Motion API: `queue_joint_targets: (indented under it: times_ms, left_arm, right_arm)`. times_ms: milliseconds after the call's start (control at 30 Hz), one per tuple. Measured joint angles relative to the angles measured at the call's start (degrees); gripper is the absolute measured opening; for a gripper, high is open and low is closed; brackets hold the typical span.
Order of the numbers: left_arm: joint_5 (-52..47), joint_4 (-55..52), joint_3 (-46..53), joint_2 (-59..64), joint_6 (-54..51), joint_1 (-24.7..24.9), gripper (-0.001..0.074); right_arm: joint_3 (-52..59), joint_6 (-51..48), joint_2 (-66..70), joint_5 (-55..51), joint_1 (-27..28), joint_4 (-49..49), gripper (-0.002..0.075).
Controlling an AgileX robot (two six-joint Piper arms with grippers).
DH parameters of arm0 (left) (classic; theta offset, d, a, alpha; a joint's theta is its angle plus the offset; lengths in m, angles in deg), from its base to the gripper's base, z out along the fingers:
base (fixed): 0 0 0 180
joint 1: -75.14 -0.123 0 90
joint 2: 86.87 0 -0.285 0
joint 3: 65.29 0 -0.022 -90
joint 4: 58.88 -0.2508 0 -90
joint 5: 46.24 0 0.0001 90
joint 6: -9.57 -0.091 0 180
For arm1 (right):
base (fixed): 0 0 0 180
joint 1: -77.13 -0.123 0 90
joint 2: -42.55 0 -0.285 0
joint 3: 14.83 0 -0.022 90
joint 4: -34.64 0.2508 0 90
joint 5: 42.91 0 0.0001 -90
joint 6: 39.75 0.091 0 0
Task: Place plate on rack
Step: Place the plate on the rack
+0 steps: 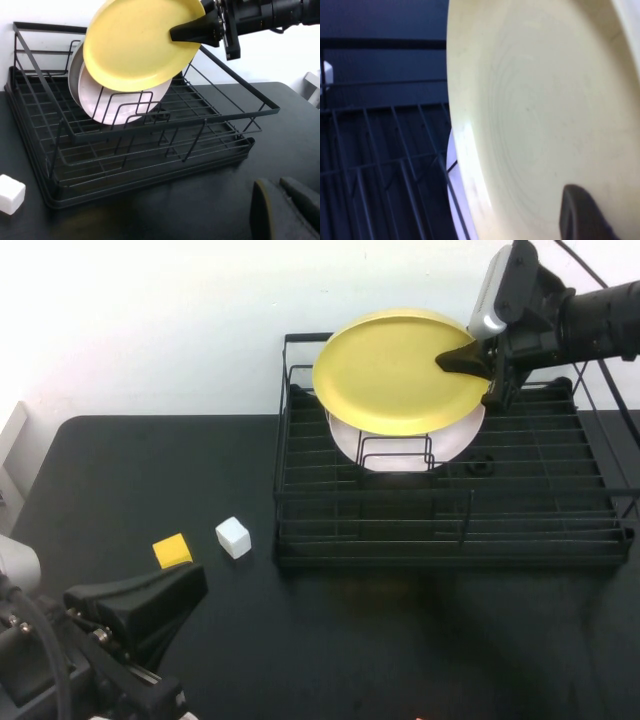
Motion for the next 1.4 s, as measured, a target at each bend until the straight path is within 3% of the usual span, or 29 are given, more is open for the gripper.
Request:
queue_joint_targets:
  times_ms: [467,533,700,900,1033,1167,1300,1400]
  left_arm:
    - [0.0,0.0,0.0,0.0,0.14,0.0,-0.0002]
    - [0.0,0.0,0.0,0.0,0.14,0.0,-0.0002]
    - [-0.2,0.0,0.0,0.0,0.14,0.0,-0.0001]
    - [-0.2,0.0,0.0,0.0,0.14,0.0,-0.0001]
    - [-0.2,0.0,0.0,0.0,0.23,0.0,-0.0001]
    - [-0.2,0.0,0.0,0.0,0.54,0.0,-0.0001]
    - [-0.2,0.0,0.0,-0.06,0.68,0.0,-0.0001]
    - [-0.2,0.0,0.0,-0.06,0.68,0.0,-0.0001]
  right_arm:
    - [0.0,2.17,0.0,0.01,0.0,-1.29,0.0132]
    - [0.0,2.29,0.0,0.35,0.0,-0.29,0.0165]
    - [0.0,2.27,0.0,2.32,0.0,5.9,0.0356]
    - [0.0,5.7,0.0,3.98,-0.09,8.44,0.0412]
    - [0.0,11.94,-0.94,4.26,0.43,8.44,0.0369]
    - [0.0,18.0,-3.55,3.04,1.2,6.26,0.022]
    - [0.0,19.56,-6.29,-5.11,1.61,0.82,0.0054]
    - [0.0,19.71,-6.83,-14.42,1.14,-2.42,0.0015]
